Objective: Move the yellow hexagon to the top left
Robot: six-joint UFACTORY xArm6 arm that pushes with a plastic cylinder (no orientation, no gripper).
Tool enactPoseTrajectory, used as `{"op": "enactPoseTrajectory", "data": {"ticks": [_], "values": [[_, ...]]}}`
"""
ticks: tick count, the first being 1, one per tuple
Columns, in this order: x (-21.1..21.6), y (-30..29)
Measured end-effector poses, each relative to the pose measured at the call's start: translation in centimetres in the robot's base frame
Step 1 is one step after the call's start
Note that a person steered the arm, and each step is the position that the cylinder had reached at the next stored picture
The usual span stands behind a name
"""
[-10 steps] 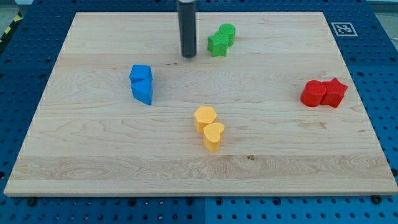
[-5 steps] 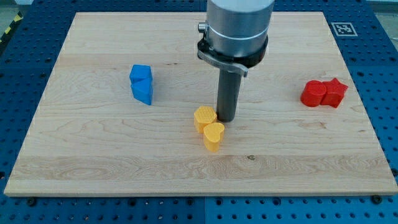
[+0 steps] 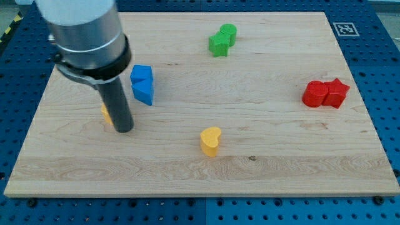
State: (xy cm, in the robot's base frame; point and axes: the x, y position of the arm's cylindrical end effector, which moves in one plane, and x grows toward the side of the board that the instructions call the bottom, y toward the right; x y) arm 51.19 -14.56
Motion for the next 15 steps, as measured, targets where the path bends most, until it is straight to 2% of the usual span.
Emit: {"op": "enactPoseTrajectory", "data": {"ticks": [1, 3, 9, 10, 11, 14, 15], "values": [[0.0, -2.4], [-0.9, -2.7], [-14.5, -3.0], [-14.0, -3.4], [-11.3, -3.4], [-11.4, 2.2], [-12.6, 2.5]]}}
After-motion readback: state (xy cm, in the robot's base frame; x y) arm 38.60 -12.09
